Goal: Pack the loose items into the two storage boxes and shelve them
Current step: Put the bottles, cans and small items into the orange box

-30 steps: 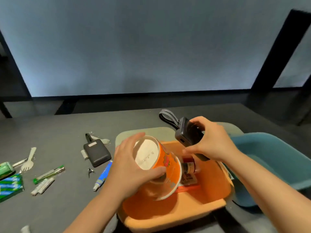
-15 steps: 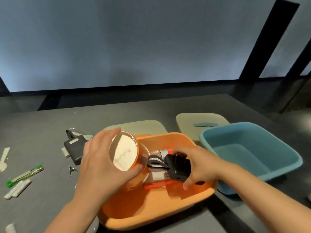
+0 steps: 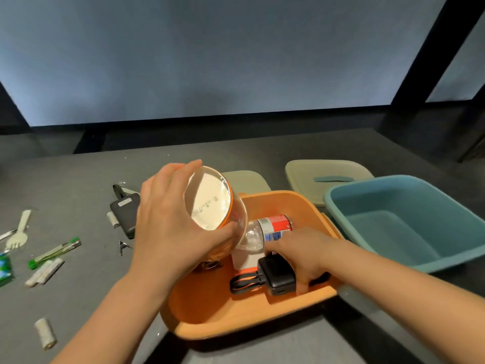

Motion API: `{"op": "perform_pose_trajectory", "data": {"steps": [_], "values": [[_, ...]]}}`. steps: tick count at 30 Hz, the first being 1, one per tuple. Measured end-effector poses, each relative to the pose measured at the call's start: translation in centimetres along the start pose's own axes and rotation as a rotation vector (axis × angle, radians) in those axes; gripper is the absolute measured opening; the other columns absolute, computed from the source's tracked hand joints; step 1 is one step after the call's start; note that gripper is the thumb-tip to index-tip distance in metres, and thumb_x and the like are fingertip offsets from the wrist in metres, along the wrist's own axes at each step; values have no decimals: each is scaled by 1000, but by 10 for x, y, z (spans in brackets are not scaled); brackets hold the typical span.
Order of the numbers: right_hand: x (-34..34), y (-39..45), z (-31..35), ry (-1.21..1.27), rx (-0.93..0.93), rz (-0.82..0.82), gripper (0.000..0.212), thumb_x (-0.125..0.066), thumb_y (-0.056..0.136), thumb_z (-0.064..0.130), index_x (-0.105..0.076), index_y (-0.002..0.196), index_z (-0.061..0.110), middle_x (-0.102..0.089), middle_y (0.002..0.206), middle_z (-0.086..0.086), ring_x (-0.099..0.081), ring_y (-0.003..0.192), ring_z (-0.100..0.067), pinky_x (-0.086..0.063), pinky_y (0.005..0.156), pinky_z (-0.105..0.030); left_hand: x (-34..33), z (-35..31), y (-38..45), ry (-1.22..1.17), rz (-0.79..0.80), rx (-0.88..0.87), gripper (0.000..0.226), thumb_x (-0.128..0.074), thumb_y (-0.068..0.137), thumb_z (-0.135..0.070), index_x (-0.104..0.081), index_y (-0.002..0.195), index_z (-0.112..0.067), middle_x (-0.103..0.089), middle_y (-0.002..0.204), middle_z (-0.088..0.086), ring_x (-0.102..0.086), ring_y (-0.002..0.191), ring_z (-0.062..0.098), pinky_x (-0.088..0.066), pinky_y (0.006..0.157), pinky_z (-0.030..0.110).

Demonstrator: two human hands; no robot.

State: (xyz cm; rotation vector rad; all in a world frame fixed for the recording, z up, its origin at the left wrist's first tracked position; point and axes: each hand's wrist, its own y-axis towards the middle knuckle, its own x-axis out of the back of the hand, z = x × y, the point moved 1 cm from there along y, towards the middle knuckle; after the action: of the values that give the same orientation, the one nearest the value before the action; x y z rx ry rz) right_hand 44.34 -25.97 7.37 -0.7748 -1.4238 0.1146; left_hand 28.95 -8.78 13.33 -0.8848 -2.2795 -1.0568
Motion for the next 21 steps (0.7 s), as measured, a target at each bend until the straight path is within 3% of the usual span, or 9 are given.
{"op": "perform_pose_trajectory", "data": {"steps": [5, 10, 13, 21], "values": [[0, 0, 7, -52, 42, 25, 68, -84, 61, 25, -47, 118, 31, -61, 106, 1, -58, 97, -22, -52, 80, -43, -3, 6, -5, -12, 4, 6, 96, -82, 47, -54, -43, 132, -36, -43, 133, -11, -29, 123, 11, -28, 94, 29], [-1, 1, 7, 0, 23, 43, 75, -85, 61, 22, -48, 126, 28, -54, 118, 1, -55, 103, -22, -52, 85, -42, -2, 7, -5, -22, -9, 24, 98, -78, 44, -63, -43, 132, -36, -43, 133, -10, -31, 124, 14, -30, 93, 31], [-2, -1, 3, 33, -7, 70, 68, -82, 66, 16, -53, 126, 28, -58, 121, 1, -56, 105, -24, -53, 86, -41, -3, 9, -8, -25, -5, 30, 98, -81, 45, -57, -41, 132, -37, -42, 135, -10, -31, 125, 14, -31, 93, 33], [-13, -4, 3, 30, -30, -18, 49, -77, 76, 24, -59, 121, 26, -61, 116, 2, -57, 104, -19, -52, 86, -38, -10, 13, -14, -47, 0, 35, 97, -83, 47, -57, -39, 132, -40, -41, 134, -12, -29, 123, 9, -31, 95, 31]]}}
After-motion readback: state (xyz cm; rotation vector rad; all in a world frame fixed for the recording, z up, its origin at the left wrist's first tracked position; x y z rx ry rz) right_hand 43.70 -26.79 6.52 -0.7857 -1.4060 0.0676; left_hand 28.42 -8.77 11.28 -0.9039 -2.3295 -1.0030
